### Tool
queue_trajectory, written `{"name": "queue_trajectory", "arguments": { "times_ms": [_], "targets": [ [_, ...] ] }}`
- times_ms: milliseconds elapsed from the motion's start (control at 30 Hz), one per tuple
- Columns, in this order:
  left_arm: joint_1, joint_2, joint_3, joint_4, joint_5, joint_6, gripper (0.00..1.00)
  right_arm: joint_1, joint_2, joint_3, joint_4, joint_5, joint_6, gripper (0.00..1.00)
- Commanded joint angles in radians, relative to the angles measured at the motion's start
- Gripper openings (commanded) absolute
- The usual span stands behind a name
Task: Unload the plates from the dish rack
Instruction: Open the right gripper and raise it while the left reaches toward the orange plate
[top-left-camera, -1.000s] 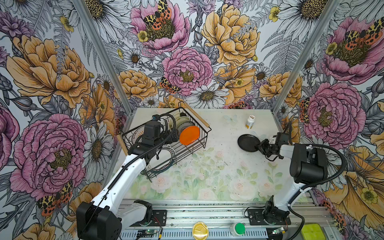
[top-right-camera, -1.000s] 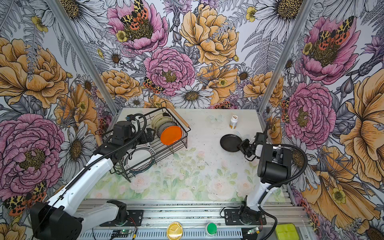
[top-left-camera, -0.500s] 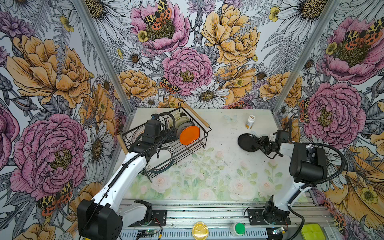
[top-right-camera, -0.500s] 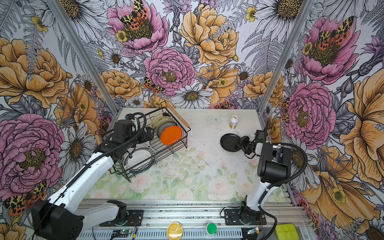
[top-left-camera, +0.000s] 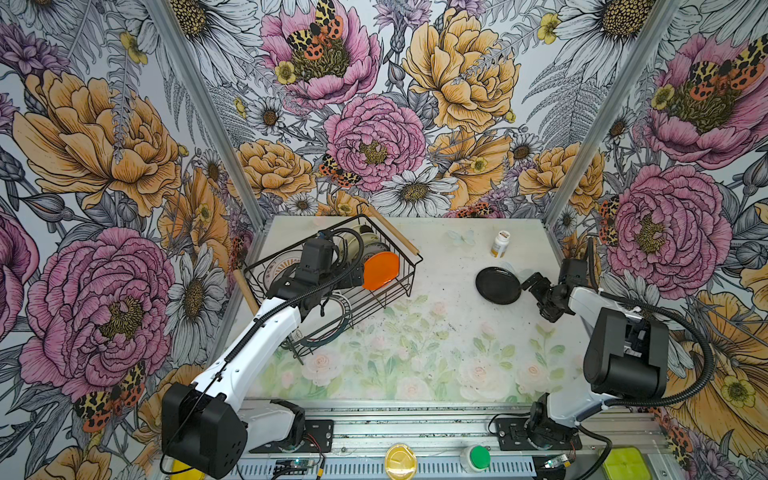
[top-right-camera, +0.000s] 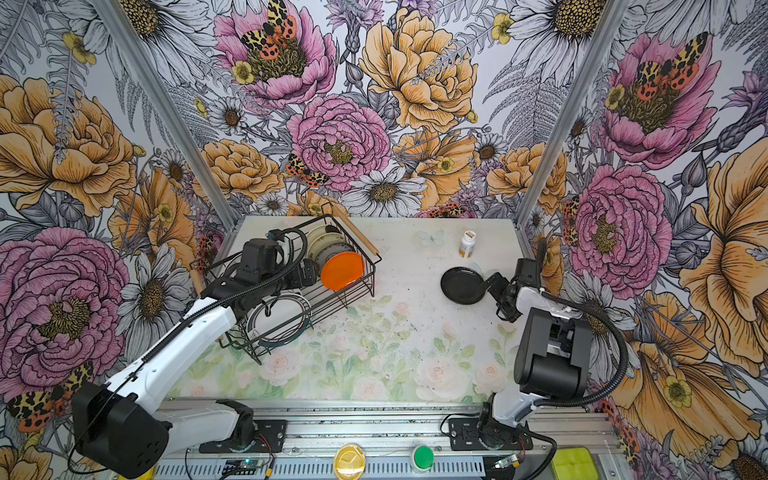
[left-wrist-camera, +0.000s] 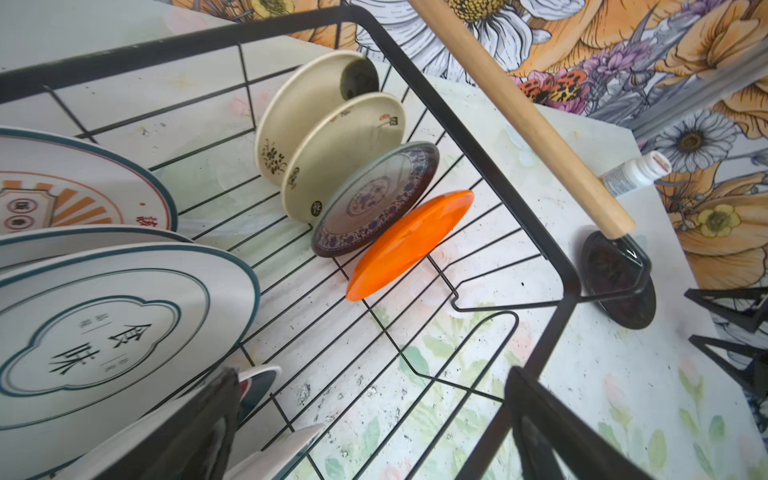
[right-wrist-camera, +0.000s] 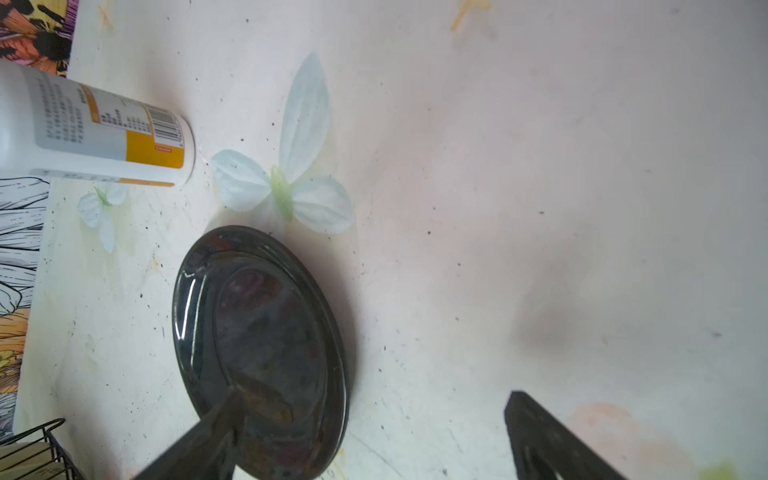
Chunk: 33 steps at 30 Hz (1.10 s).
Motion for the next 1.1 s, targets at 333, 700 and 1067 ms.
{"name": "queue_trajectory", "arguments": {
  "times_ms": [333, 700, 1067],
  "targets": [
    [-0.066, 0.175, 0.184, -0.057, -0.003, 0.325, 0.99, 0.2, -0.276, 0.117, -0.051, 0.261, -0.231, 0.99],
    [0.036, 0.405, 0.337, -0.098, 0.222, 0.56, 0.99, 0.326, -0.282, 0.142, 0.028, 0.254, -0.346, 0.99],
    [0.036, 0.553, 0.519, -0.209, 0.245, 0.726, 0.91, 0.33, -0.243, 0.117, 0.054, 0.26, -0.404, 0.99]
  ]
}}
